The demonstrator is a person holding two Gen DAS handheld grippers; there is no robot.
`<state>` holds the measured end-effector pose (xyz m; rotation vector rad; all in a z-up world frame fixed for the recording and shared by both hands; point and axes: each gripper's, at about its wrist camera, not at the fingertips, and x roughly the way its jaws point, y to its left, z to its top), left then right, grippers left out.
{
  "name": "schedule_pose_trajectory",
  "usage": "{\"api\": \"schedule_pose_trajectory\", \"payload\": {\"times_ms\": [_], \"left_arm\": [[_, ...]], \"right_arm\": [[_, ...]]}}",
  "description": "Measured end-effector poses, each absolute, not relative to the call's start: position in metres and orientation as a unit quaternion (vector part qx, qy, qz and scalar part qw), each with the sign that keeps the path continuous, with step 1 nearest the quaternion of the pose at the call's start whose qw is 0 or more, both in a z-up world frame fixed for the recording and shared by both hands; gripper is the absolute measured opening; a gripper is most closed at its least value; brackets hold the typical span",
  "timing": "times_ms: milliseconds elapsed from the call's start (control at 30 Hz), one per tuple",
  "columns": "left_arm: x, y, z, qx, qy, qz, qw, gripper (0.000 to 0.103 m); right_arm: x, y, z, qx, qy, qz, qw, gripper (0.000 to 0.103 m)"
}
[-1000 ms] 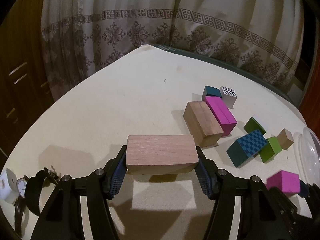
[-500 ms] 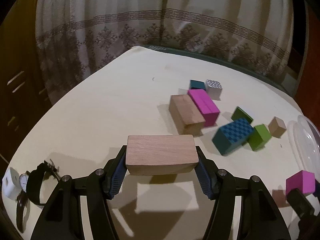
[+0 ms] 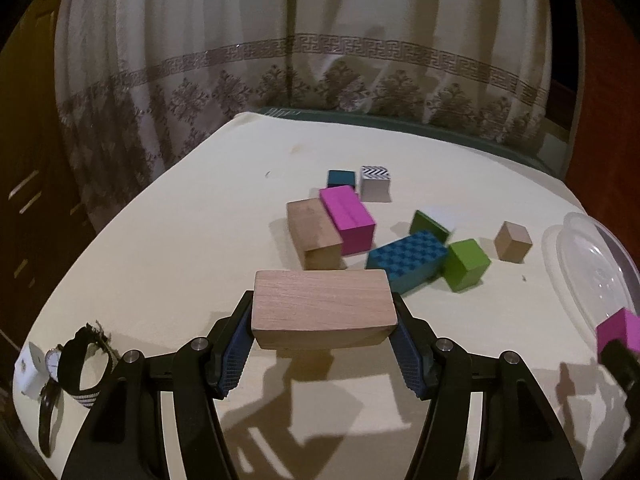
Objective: Organize rigid objects
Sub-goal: 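Carry both held bricks toward the clear plastic tray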
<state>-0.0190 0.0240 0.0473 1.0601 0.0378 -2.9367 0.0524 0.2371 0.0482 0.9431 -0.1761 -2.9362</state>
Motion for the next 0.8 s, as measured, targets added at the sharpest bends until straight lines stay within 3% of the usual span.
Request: {"api": "schedule_pose_trajectory", "payload": {"times_ms": [800], "left_arm": [[-0.008, 0.119, 0.074, 0.328, -0.028, -0.941, -0.077, 0.064]], "right_arm": [[0.077, 0.375, 0.063, 0.258, -0.113, -0.953, -0.111, 0.071]]}}
